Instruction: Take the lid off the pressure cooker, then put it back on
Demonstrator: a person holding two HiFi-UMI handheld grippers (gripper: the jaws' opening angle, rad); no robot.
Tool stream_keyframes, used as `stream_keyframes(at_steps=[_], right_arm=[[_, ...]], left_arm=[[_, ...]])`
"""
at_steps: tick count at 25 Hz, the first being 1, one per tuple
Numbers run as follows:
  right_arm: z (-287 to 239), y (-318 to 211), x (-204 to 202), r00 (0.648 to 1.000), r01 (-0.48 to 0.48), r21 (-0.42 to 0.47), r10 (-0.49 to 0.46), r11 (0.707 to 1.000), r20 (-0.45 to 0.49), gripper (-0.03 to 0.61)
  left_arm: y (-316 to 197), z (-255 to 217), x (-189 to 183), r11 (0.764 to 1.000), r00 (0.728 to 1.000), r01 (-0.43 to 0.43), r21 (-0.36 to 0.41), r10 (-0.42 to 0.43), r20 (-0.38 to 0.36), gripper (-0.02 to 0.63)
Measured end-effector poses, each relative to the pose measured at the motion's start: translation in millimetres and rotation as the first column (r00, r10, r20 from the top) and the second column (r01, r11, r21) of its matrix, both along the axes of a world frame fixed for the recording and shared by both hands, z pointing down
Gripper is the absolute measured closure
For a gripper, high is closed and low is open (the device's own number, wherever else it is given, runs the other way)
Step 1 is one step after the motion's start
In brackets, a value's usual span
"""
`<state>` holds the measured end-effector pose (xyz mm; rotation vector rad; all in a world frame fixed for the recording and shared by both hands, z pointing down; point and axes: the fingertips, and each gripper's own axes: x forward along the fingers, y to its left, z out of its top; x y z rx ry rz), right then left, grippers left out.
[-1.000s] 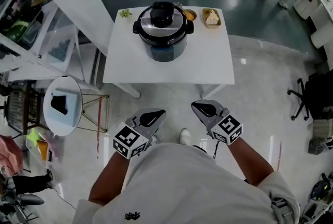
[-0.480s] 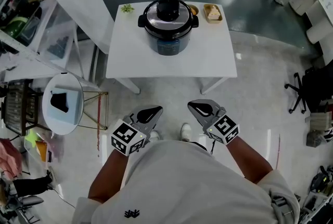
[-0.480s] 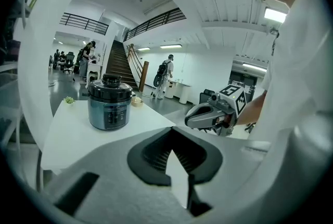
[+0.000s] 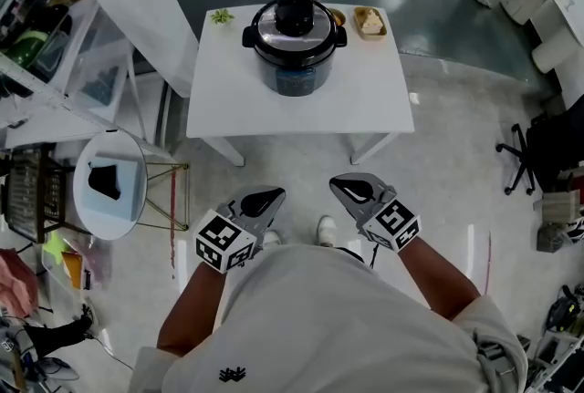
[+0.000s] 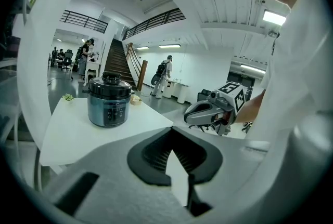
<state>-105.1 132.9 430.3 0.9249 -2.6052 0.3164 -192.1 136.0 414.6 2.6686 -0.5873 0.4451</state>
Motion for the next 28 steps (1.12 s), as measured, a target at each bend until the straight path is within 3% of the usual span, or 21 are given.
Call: stream_keyframes(at_steps=[15, 28], right_arm=[[3, 11, -20, 0.999, 0.001, -0.006, -0.001, 1.0, -0.042, 0.568], [7, 37, -80, 0.997, -0.023, -0.017, 0.022, 1.0, -0.074, 0.568]], left_arm=[[13, 3, -21, 1.0, 1.0, -0.017, -0.004, 0.017, -0.014, 0.607], [39, 20, -81, 0.997, 0.997, -0.072, -0.013, 0.072, -0.009, 0.607]])
